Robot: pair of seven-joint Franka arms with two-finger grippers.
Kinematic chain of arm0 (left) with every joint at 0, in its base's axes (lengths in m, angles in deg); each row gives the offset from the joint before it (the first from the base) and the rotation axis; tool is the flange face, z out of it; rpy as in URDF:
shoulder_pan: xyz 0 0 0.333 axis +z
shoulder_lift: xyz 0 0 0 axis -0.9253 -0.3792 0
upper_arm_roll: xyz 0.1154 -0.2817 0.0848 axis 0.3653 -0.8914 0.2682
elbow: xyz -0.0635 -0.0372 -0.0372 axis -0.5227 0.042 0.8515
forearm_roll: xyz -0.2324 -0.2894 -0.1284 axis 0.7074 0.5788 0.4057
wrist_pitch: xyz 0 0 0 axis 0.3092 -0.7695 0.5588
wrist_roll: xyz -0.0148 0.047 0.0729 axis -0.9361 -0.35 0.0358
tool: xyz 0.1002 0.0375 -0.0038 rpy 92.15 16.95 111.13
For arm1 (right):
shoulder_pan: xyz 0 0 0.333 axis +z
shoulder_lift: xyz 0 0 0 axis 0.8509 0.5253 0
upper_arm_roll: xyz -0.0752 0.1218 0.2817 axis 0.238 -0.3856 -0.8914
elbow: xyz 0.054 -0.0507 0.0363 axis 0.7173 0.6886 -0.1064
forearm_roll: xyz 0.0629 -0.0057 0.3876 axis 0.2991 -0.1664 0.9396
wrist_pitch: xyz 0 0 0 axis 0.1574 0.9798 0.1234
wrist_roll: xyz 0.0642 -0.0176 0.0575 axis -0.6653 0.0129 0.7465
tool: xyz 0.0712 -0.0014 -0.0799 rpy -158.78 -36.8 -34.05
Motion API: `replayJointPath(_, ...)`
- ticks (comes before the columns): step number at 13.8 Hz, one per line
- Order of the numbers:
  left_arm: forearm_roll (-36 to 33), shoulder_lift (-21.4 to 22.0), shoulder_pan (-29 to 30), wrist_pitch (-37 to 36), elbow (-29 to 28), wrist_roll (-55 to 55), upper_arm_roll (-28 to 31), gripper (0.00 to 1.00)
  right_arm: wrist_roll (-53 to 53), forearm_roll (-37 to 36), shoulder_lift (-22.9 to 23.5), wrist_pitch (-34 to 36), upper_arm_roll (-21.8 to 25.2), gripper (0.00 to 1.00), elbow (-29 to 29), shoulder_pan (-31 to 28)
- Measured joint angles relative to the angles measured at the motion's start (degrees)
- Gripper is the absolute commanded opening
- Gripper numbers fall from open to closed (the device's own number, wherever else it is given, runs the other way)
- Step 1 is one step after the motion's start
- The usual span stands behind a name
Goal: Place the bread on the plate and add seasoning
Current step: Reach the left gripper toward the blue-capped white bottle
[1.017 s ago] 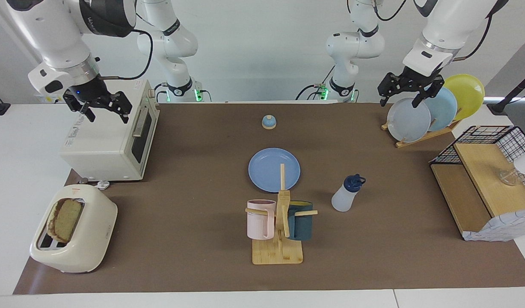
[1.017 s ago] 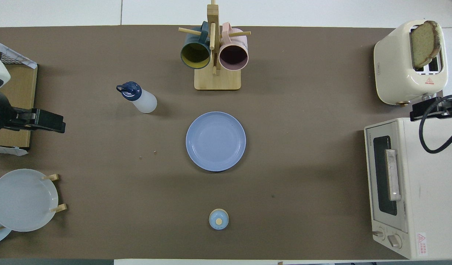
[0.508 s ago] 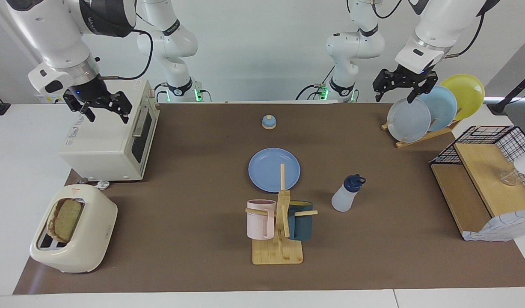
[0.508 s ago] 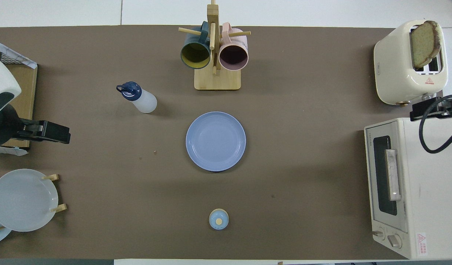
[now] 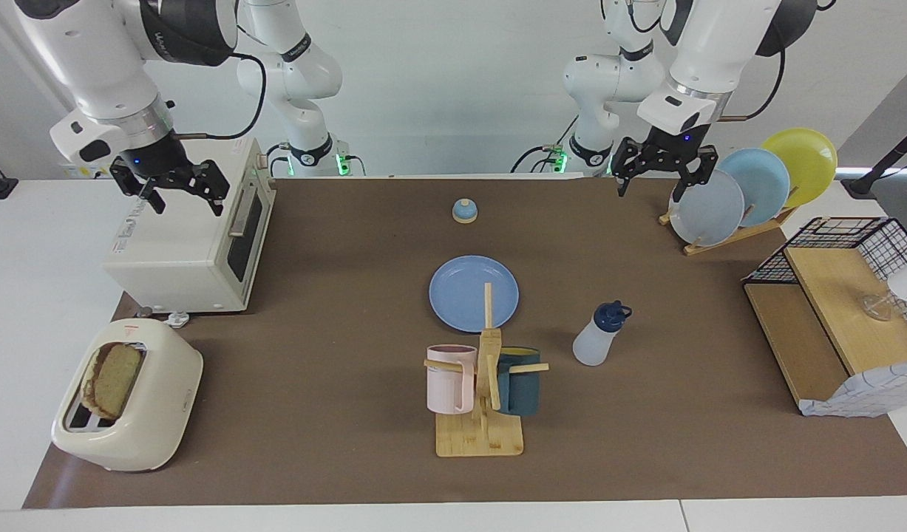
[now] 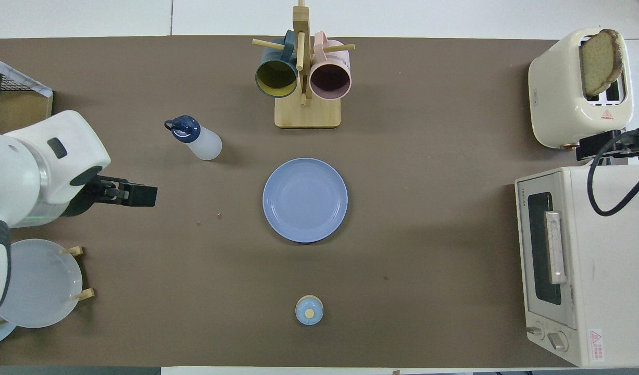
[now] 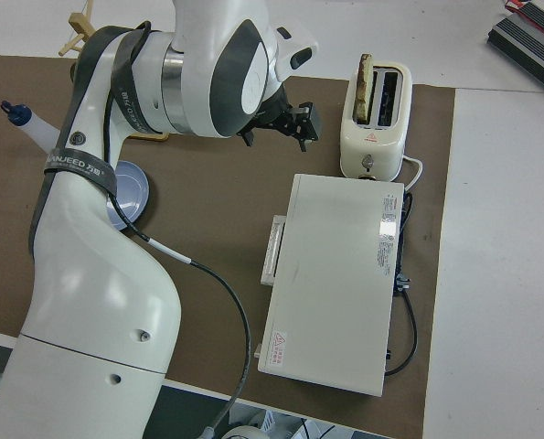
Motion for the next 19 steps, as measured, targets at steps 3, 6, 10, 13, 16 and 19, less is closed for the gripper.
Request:
replayJointPath(3, 0.0, 5.3, -3.9, 10.3, -11.2, 6.0, -0.1, 1.0, 1.2, 0.0, 0.0, -14.5, 0.3, 1.0, 4.2, -1.8)
replayJointPath(6, 0.0, 8.6, -5.8, 20.2, -20.8, 10.1, -0.2, 1.0, 3.1, 0.0, 0.8, -25.0, 0.5, 1.0, 6.5, -2.9)
replayJointPath(10, 0.0, 9.0, -6.4, 35.7, -30.1, 15.9, -0.3, 1.0, 8.4, -0.1, 7.8, -38.4, 0.6, 1.0, 7.1, -6.2)
replayJointPath(13, 0.0, 8.9, -6.4, 44.2, -34.7, 16.7, -0.4, 1.0, 8.9, -0.1, 12.5, -43.8, 0.6, 1.0, 6.1, -7.1)
replayJointPath(16, 0.0, 6.8, -6.4, 51.4, -36.7, 16.8, -0.4, 1.0, 9.0, -0.7, 15.1, -48.0, 0.6, 0.95, 5.3, -8.3)
replayJointPath(19, 0.0, 2.3, -6.4, 59.4, -38.0, 16.8, -0.4, 1.0, 9.0, -2.6, 17.0, -50.1, 0.6, 0.84, 3.9, -8.5)
